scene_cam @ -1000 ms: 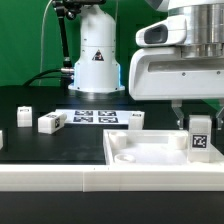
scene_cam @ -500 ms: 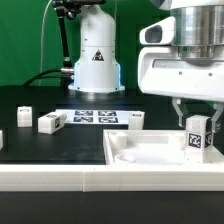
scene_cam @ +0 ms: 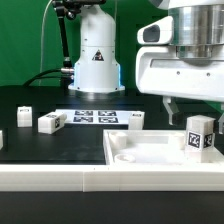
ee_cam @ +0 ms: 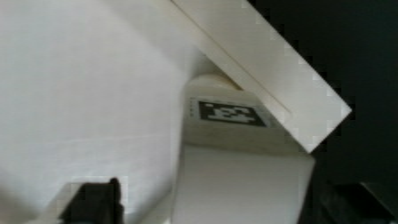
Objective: Assemble one leg
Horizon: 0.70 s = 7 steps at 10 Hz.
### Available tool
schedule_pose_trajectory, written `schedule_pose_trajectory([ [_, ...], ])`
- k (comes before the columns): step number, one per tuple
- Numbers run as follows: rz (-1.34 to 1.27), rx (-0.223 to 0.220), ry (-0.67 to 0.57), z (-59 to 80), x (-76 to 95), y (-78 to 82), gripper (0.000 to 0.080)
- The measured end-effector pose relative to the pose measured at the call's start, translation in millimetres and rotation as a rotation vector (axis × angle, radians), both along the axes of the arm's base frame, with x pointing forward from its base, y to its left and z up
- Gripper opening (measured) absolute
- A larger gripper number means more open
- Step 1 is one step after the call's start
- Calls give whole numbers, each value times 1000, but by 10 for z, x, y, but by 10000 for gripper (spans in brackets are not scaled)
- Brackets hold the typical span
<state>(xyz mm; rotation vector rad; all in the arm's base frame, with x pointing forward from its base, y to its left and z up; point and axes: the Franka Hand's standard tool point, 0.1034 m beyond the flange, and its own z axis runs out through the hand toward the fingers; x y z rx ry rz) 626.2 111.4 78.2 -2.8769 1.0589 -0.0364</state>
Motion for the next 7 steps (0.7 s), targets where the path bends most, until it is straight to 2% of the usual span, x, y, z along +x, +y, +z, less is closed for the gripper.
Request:
schedule_pose_trajectory([
  [2,203,-9,-12,-1,-6,29,643],
  [7,658,-38,-38,-6,-18,70,649],
])
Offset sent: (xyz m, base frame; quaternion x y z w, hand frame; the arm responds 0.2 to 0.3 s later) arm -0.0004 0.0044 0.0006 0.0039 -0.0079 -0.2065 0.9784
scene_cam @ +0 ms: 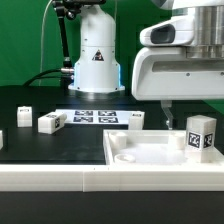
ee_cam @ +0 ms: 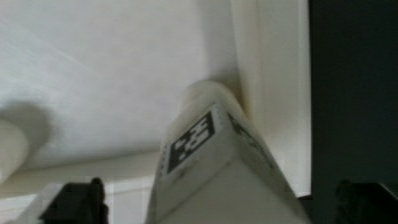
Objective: Assemble one leg
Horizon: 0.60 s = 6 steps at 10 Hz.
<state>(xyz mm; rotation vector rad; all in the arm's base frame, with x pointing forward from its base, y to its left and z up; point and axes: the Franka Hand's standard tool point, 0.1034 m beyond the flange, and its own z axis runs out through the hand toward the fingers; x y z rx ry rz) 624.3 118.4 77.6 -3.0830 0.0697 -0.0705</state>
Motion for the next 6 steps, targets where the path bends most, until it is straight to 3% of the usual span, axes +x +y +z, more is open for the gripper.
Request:
schedule_pose_trajectory([
  [4,335,-63,-18,0,-15,74,649],
  [6,445,-74,-27,-16,-28,92,649],
])
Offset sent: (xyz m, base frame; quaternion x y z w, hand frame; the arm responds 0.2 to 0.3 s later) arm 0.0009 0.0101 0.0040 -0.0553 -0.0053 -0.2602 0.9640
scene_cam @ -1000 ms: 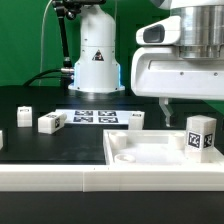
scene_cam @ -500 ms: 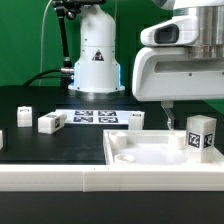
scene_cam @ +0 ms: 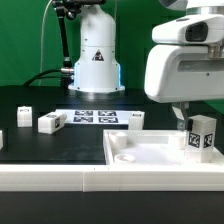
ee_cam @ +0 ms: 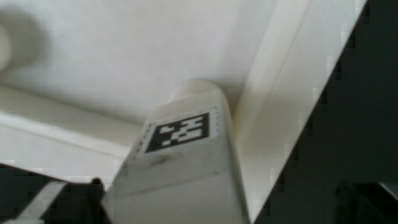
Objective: Assemble one leg
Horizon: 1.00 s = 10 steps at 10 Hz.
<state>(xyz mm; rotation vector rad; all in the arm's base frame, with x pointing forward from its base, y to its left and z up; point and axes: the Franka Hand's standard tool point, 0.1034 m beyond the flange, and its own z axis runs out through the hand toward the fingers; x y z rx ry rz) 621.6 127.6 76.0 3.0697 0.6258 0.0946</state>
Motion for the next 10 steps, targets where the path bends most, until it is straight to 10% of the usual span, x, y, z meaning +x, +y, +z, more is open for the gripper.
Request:
schedule_pose_trajectory([
  [3,1,0,0,-3,0,-5,559],
  [5,-5,-2,-1,0,9,-35,289],
  [10,-308,53,14,4,21,-68,289],
])
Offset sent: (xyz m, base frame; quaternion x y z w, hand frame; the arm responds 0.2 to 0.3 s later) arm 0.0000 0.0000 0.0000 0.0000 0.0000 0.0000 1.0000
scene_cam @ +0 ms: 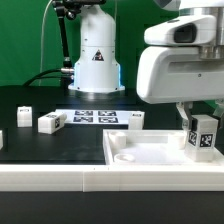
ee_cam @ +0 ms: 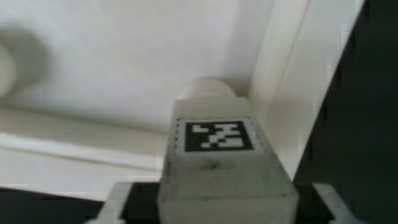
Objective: Assemble one leg
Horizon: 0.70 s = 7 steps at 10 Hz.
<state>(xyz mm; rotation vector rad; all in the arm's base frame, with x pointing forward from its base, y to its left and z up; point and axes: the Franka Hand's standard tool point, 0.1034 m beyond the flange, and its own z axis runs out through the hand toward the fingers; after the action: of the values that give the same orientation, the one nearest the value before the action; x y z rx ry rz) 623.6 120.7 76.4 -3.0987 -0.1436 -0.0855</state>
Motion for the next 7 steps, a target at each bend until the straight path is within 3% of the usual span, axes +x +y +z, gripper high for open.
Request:
schedule_pose_trajectory([
  [7,-781,63,15,-11,7,-33,291],
])
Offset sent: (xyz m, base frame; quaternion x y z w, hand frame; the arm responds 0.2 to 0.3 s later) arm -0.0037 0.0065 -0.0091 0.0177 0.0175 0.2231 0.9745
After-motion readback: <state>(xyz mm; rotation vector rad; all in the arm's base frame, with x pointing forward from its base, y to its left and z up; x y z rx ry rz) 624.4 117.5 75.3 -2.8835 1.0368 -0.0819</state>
